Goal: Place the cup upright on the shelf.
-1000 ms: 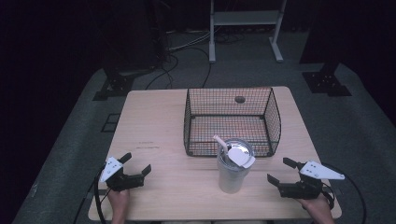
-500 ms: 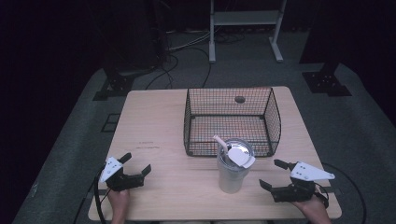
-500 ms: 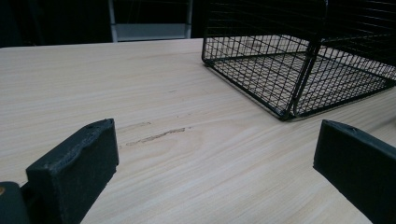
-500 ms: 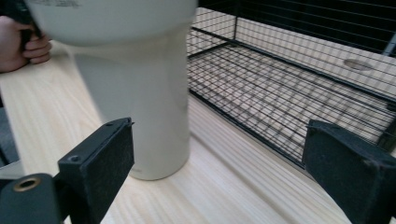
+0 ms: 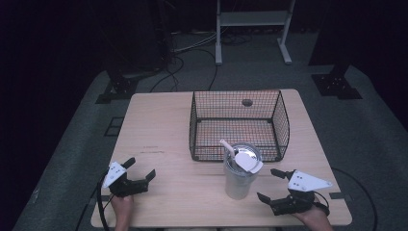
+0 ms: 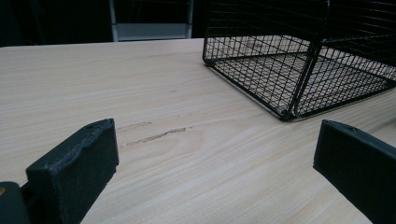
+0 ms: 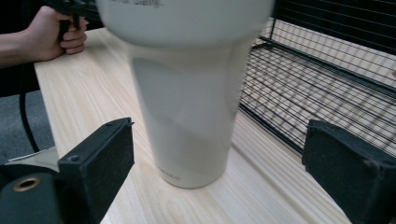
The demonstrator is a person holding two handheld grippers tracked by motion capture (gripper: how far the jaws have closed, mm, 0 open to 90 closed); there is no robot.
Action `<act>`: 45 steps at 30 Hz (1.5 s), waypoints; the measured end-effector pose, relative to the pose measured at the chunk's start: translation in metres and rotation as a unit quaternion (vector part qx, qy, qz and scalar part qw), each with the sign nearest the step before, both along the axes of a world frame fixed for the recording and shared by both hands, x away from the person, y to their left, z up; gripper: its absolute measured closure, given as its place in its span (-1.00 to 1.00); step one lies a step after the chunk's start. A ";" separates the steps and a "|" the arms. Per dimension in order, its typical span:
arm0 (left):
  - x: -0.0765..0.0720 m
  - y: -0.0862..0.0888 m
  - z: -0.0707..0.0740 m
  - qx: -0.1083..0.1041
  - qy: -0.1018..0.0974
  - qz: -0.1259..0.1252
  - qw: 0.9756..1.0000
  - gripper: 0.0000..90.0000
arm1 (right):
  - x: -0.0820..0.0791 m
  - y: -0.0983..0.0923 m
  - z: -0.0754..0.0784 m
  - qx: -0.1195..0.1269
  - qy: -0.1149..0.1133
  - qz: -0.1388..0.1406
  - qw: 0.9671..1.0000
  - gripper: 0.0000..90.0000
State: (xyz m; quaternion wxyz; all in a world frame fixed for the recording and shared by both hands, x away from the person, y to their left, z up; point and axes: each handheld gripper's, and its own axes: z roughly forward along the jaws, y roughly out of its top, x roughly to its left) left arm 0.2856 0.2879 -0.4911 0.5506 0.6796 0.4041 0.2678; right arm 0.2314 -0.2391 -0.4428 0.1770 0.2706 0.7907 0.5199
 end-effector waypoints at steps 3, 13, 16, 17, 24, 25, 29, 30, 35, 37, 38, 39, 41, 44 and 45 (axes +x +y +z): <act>0.000 0.000 0.000 0.000 0.000 0.000 1.000 -1.00 | 0.000 0.005 -0.001 0.000 0.000 0.007 1.000 -0.81; 0.000 0.000 0.000 0.000 0.000 -0.001 1.000 -1.00 | 0.004 0.021 -0.004 0.003 0.006 0.017 1.000 -0.81; 0.000 0.000 0.000 0.000 0.000 -0.001 1.000 -1.00 | 0.006 0.026 -0.005 0.006 0.004 0.020 1.000 -0.81; 0.000 0.000 0.000 0.000 0.000 -0.001 1.000 -1.00 | 0.006 0.027 -0.005 0.006 0.004 0.019 1.000 -0.81; 0.000 0.000 0.000 -0.001 0.001 -0.001 1.000 -1.00 | 0.013 0.037 -0.008 0.004 -0.003 0.013 1.000 -0.81; 0.000 0.000 0.000 -0.001 0.001 -0.001 1.000 -1.00 | 0.014 0.038 -0.008 0.011 -0.003 0.015 1.000 -0.81; -0.001 0.001 0.000 0.001 -0.004 -0.002 1.000 -1.00 | 0.018 0.042 -0.007 0.018 -0.010 0.006 1.000 -0.81; 0.000 0.001 0.000 -0.001 -0.003 -0.002 1.000 -1.00 | 0.019 0.044 -0.007 0.019 -0.009 0.004 1.000 -0.82; 0.000 0.001 0.000 0.000 -0.003 -0.002 1.000 -1.00 | 0.023 0.050 -0.008 0.021 -0.016 0.009 1.000 -0.83; 0.000 0.001 0.000 -0.001 -0.002 -0.002 1.000 -1.00 | 0.024 0.053 -0.009 0.019 -0.019 0.010 1.000 -0.85; 0.000 0.001 0.000 -0.001 -0.002 -0.002 1.000 -1.00 | 0.026 0.055 -0.010 0.020 -0.023 0.010 0.999 -0.85; 0.000 0.001 0.000 -0.001 -0.002 -0.003 1.000 -1.00 | 0.026 0.056 -0.010 0.022 -0.022 0.010 0.999 -0.85; 0.000 0.001 0.000 -0.001 -0.002 -0.003 1.000 -1.00 | 0.027 0.057 -0.010 0.024 -0.023 0.010 0.999 -0.85; 0.000 0.001 0.000 -0.001 -0.002 -0.002 1.000 -1.00 | 0.028 0.062 -0.011 0.028 -0.025 0.009 0.999 -0.85; 0.000 0.001 0.000 -0.001 -0.002 -0.002 1.000 -1.00 | 0.029 0.063 -0.012 0.032 -0.025 0.009 0.999 -0.85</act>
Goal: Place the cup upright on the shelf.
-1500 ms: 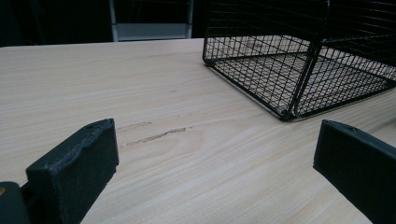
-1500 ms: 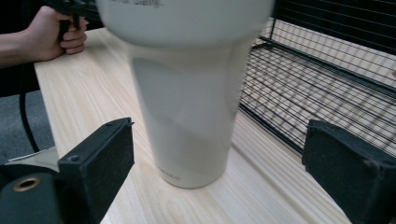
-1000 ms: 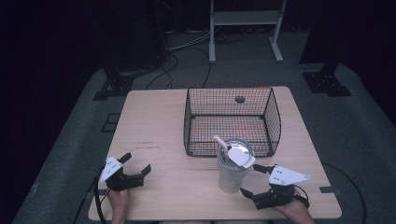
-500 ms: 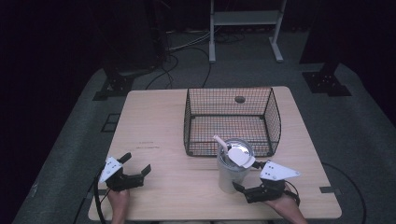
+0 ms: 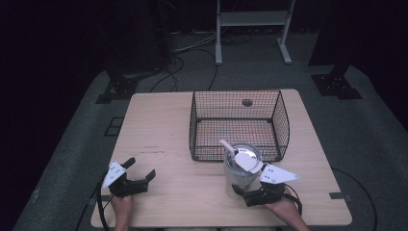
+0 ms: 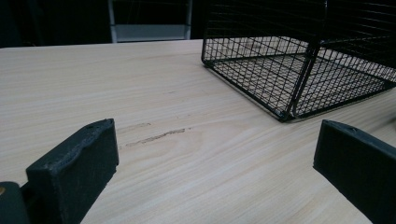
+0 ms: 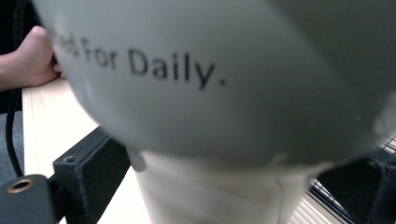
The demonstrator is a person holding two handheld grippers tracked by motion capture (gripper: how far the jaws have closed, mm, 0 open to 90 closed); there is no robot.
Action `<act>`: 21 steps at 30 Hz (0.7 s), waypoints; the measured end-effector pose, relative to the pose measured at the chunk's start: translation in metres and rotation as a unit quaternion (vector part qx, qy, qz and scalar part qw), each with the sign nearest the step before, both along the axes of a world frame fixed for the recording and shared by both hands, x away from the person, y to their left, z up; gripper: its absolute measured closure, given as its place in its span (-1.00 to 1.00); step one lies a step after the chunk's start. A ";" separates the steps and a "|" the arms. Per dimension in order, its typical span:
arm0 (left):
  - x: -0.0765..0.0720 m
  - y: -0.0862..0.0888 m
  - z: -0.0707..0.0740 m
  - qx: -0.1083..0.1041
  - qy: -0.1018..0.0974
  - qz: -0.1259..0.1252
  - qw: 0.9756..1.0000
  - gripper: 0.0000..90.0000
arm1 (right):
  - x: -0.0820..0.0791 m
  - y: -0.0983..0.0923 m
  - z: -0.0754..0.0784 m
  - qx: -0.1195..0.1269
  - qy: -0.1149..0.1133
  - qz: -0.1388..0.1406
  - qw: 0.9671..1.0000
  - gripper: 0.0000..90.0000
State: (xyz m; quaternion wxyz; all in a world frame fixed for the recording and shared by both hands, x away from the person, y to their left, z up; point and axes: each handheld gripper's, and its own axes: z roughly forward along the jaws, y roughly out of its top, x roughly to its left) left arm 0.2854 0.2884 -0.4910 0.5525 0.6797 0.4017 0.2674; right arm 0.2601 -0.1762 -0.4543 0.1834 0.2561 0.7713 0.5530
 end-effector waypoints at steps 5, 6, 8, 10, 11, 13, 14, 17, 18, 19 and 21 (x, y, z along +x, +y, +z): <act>0.000 0.000 0.000 0.001 0.000 0.000 1.000 -1.00 | 0.001 0.003 -0.002 0.007 -0.001 -0.004 1.000 -0.85; 0.000 0.000 0.000 0.001 0.000 0.000 1.000 -1.00 | 0.001 0.003 -0.002 0.007 -0.001 -0.004 1.000 -0.85; 0.000 0.000 0.000 0.000 0.000 0.000 1.000 -1.00 | 0.001 0.005 -0.003 0.007 -0.008 -0.007 1.000 -0.85; 0.000 0.000 0.000 0.000 0.000 0.000 1.000 -1.00 | 0.001 0.005 -0.004 0.007 -0.009 -0.008 1.000 -0.84; 0.000 0.000 0.000 0.000 0.000 0.000 1.000 -1.00 | 0.002 0.006 -0.004 0.009 -0.012 -0.008 1.000 -0.84; 0.000 0.000 0.000 0.001 0.000 0.000 1.000 -1.00 | 0.002 0.005 -0.004 0.010 -0.015 -0.008 1.000 -0.83; 0.000 0.000 0.000 0.000 0.000 0.000 1.000 -1.00 | 0.002 0.005 -0.005 0.011 -0.015 -0.008 1.000 -0.82; 0.000 0.000 0.000 0.001 0.000 0.000 1.000 -1.00 | 0.001 0.005 -0.005 0.013 -0.020 -0.008 1.000 -0.81; 0.000 0.000 0.000 0.001 0.000 0.000 1.000 -1.00 | 0.001 0.005 -0.005 0.015 -0.018 -0.008 1.000 -0.81; 0.000 0.000 0.000 0.000 -0.001 0.000 1.000 -1.00 | 0.001 0.005 -0.005 0.015 -0.017 -0.009 1.000 -0.81; 0.000 0.000 0.000 0.000 0.000 0.000 1.000 -1.00 | 0.001 0.005 -0.005 0.015 -0.016 -0.009 1.000 -0.81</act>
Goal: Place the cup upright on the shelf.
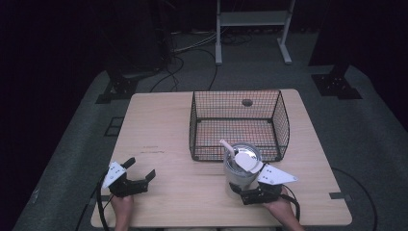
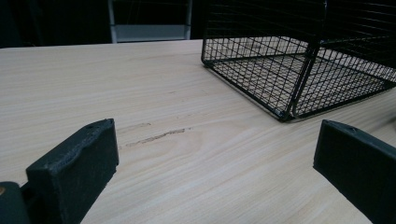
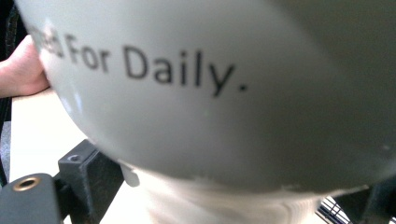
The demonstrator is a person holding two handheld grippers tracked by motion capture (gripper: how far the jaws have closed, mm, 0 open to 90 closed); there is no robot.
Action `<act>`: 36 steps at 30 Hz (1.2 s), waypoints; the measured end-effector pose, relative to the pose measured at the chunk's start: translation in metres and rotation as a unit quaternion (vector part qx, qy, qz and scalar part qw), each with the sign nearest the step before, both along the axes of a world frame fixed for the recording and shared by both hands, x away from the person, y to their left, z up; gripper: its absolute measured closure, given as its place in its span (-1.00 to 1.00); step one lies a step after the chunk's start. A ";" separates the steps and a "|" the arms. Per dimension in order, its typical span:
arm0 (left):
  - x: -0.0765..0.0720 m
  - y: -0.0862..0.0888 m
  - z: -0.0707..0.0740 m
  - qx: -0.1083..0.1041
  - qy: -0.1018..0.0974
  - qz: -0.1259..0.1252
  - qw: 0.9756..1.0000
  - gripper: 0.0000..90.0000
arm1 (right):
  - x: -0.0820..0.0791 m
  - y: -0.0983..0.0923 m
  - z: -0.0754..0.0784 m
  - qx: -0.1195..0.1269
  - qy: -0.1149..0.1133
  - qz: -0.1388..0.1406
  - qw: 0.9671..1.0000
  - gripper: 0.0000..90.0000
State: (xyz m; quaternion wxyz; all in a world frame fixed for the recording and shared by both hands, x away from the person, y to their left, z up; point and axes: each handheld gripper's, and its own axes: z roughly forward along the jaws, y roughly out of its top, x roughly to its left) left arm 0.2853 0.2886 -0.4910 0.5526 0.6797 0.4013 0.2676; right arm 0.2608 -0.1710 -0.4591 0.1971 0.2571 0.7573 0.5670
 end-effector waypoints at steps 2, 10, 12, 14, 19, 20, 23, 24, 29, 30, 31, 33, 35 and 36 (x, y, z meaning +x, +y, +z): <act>0.000 0.000 0.000 -0.001 0.000 0.000 1.000 -1.00 | 0.000 0.000 0.000 0.002 -0.001 0.000 1.000 -0.81; 0.000 0.000 0.000 -0.002 0.000 0.000 1.000 -1.00 | 0.000 -0.003 0.000 0.009 0.001 0.001 1.000 -0.80; 0.000 0.000 0.000 -0.001 0.000 0.000 1.000 -1.00 | 0.000 -0.005 0.000 0.015 0.007 0.006 1.000 -0.80; 0.000 0.000 0.000 -0.001 0.000 0.001 1.000 -1.00 | -0.001 -0.006 0.001 0.019 0.007 0.007 1.000 -0.80; 0.000 0.000 0.000 -0.002 0.000 0.001 1.000 -1.00 | -0.001 -0.008 0.007 0.025 0.003 0.010 1.000 -0.80; 0.000 0.000 0.000 -0.002 0.000 0.001 1.000 -1.00 | -0.001 -0.009 0.012 0.031 0.003 0.016 0.999 -0.80; 0.000 0.000 0.000 -0.001 0.000 0.001 1.000 -1.00 | 0.000 -0.011 0.021 0.032 -0.001 0.020 0.999 -0.80; 0.000 0.000 0.000 -0.002 0.000 0.001 1.000 -1.00 | 0.000 -0.011 0.025 0.029 -0.004 0.021 0.999 -0.80; 0.000 0.000 0.000 -0.001 0.001 0.001 1.000 -1.00 | 0.002 -0.011 0.041 0.026 -0.012 0.027 0.999 -0.80; 0.000 0.000 0.000 -0.001 0.001 0.001 1.000 -1.00 | 0.002 -0.011 0.044 0.024 -0.014 0.028 0.999 -0.80; 0.000 0.000 0.000 -0.002 0.001 0.001 1.000 -1.00 | 0.003 -0.011 0.047 0.023 -0.015 0.028 0.999 -0.80; 0.000 0.000 0.000 -0.003 0.002 0.001 1.000 -1.00 | 0.005 -0.011 0.053 0.020 -0.015 0.030 0.999 -0.80; 0.000 0.000 0.000 -0.003 0.001 0.001 1.000 -1.00 | 0.006 -0.011 0.055 0.020 -0.015 0.029 0.999 -0.80; 0.000 0.000 0.000 -0.003 0.001 0.001 1.000 -1.00 | 0.009 -0.010 0.062 0.017 -0.015 0.032 0.999 -0.80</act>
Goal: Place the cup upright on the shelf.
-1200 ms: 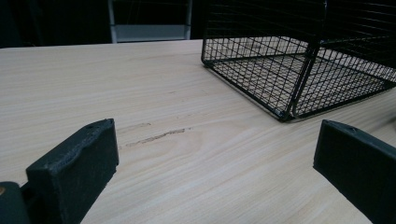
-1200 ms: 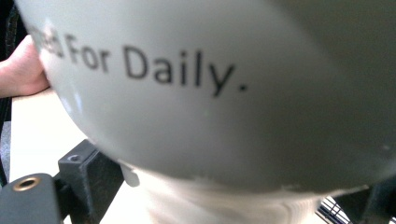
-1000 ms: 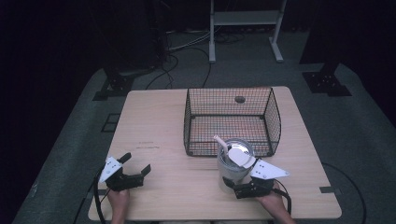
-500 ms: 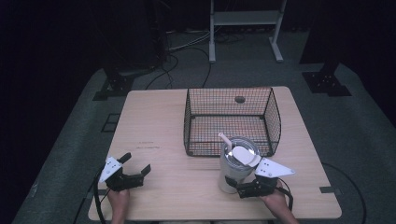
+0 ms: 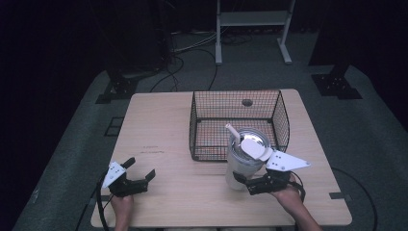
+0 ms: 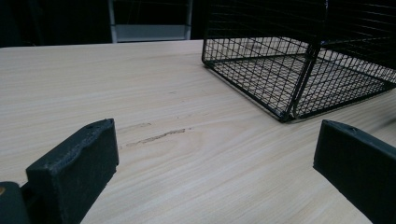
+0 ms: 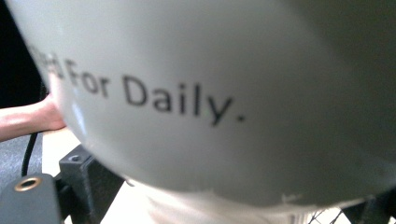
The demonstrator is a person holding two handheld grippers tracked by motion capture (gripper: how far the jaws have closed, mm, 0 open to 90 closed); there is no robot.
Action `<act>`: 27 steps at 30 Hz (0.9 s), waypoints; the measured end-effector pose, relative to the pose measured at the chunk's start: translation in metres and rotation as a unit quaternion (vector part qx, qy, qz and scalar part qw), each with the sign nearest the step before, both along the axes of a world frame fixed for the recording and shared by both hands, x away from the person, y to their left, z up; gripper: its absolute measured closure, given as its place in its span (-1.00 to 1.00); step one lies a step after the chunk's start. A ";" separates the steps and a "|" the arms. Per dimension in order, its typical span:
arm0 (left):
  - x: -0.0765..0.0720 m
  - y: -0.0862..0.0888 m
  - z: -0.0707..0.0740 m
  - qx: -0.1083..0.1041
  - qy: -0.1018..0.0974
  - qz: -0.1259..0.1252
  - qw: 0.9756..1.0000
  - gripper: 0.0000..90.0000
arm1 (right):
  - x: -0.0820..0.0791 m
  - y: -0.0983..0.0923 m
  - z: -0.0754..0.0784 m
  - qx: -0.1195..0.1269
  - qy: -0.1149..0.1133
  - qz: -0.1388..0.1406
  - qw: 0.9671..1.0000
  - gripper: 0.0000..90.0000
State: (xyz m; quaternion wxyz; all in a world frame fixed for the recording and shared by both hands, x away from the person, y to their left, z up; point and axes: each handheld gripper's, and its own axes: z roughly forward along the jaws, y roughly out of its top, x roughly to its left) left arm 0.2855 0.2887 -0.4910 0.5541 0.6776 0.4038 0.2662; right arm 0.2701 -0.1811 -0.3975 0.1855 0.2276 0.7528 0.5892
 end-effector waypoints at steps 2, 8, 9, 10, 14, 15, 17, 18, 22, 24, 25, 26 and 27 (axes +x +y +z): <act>0.000 0.000 0.000 0.000 0.000 0.000 1.000 -1.00 | 0.002 0.000 0.003 -0.001 -0.003 0.000 1.000 -0.80; 0.000 0.000 0.000 -0.001 0.000 0.000 1.000 -1.00 | 0.013 0.002 0.026 0.005 -0.009 0.009 1.000 -0.80; 0.000 0.000 0.000 -0.001 0.000 0.000 1.000 -1.00 | 0.015 0.003 0.029 0.007 -0.010 0.009 1.000 -0.80; 0.000 0.000 0.000 0.000 0.000 0.000 1.000 -1.00 | 0.015 0.004 0.032 0.012 -0.005 0.011 1.000 -0.80; 0.000 0.000 0.000 0.000 0.000 0.000 1.000 -1.00 | 0.024 0.009 0.045 0.014 -0.016 0.015 1.000 -0.80; 0.000 0.000 0.000 0.000 0.000 0.000 1.000 -1.00 | 0.024 0.009 0.045 0.014 -0.016 0.015 1.000 -0.80; 0.000 0.000 0.000 0.000 -0.001 -0.001 1.000 -1.00 | 0.030 0.013 0.055 0.013 -0.022 0.014 1.000 -0.80; 0.000 0.000 0.000 -0.001 -0.001 -0.001 1.000 -1.00 | 0.032 0.015 0.058 0.014 -0.022 0.013 1.000 -0.80; 0.000 0.000 0.000 0.000 -0.001 -0.001 1.000 -1.00 | 0.042 0.021 0.069 0.017 -0.025 0.014 0.999 -0.80; 0.000 0.000 0.000 0.000 -0.001 -0.001 1.000 -1.00 | 0.048 0.023 0.074 0.015 -0.030 0.012 0.999 -0.80; 0.000 0.000 0.000 0.000 -0.001 -0.001 1.000 -1.00 | 0.051 0.025 0.077 0.015 -0.029 0.012 0.999 -0.80; 0.001 0.000 0.000 -0.001 -0.002 -0.001 1.000 -1.00 | 0.054 0.026 0.079 0.016 -0.029 0.012 0.999 -0.80; 0.001 0.001 0.000 0.000 -0.001 -0.001 1.000 -1.00 | 0.058 0.027 0.080 0.016 -0.032 0.009 0.999 -0.80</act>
